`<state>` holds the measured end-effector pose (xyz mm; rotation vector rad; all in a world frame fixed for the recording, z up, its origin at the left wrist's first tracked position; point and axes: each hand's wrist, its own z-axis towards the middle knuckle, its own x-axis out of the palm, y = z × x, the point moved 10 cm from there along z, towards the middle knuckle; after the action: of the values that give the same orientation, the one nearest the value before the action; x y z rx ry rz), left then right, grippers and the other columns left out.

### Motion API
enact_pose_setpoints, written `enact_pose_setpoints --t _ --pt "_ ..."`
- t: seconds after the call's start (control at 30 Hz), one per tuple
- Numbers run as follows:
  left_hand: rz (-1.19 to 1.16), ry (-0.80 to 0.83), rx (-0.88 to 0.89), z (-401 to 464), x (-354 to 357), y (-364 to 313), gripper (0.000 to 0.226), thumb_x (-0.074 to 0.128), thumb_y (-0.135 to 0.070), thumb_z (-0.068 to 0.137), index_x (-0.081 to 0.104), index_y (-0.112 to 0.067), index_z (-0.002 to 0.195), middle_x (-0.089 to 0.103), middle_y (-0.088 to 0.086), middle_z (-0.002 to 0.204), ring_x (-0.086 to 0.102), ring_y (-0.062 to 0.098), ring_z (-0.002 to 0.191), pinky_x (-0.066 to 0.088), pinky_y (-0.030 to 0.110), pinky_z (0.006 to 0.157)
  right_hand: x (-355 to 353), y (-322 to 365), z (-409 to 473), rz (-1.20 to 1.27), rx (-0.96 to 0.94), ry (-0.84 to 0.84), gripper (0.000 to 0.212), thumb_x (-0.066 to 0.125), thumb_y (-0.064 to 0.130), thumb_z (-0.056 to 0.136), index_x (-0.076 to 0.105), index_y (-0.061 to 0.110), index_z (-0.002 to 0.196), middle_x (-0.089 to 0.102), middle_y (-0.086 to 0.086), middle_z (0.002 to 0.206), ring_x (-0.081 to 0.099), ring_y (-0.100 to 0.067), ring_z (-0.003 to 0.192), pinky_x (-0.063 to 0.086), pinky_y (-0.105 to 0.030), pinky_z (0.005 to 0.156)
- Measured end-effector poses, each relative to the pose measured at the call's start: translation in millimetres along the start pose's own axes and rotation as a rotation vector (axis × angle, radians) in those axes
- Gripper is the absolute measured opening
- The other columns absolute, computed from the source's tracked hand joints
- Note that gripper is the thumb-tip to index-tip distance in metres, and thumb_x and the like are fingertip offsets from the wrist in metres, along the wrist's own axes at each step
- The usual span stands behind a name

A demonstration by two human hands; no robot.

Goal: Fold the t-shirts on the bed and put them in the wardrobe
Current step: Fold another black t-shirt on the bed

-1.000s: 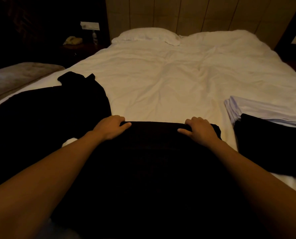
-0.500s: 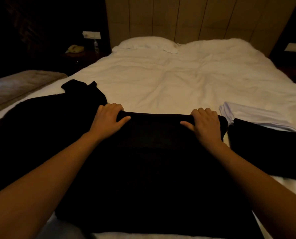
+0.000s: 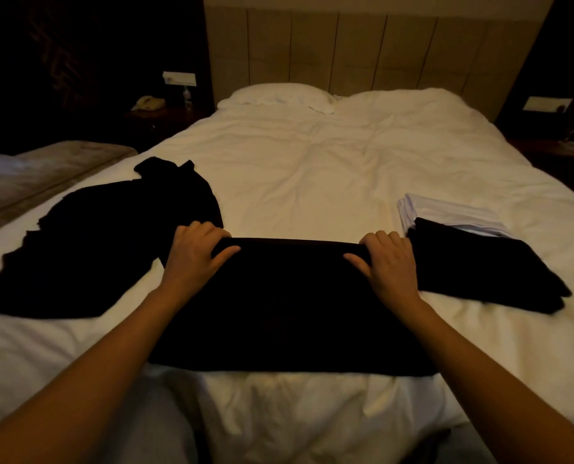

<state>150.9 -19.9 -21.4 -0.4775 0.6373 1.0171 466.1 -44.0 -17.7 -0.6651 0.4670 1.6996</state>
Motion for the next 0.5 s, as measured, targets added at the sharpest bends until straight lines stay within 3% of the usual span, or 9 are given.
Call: enact_pose_setpoints --t 0.27,0.37,0.5 --pt "-0.015 -0.065 0.008 -90 -19 -26 0.063 0.031 -0.061 0.099 0.070 -0.013 0.089 0.065 0.003 0.084 0.048 0.018 0.082 0.030 0.033 0.073 -21 25 -81 0.068 0.024 0.087 0.042 0.044 0.049 0.091 0.073 0.018 0.092 0.058 -0.002 0.077 0.055 -0.026 0.073 0.026 -0.032 0.069" --pt "-0.007 -0.044 0.011 -119 -13 -33 0.063 0.029 -0.061 0.100 0.070 -0.015 0.090 0.066 0.002 0.086 0.049 0.016 0.084 0.030 0.032 0.074 -21 30 -111 0.125 0.068 0.116 0.041 0.046 0.047 0.089 0.076 0.020 0.095 0.060 0.001 0.080 0.056 -0.021 0.073 0.021 -0.025 0.071" --pt "-0.014 0.028 0.036 -133 -8 -41 0.064 0.026 -0.062 0.099 0.072 -0.018 0.100 0.066 -0.001 0.095 0.050 0.013 0.092 0.029 0.029 0.078 -19 33 -136 0.159 0.084 0.150 0.042 0.047 0.047 0.088 0.078 0.022 0.098 0.065 0.001 0.086 0.061 -0.021 0.080 0.028 -0.027 0.079"
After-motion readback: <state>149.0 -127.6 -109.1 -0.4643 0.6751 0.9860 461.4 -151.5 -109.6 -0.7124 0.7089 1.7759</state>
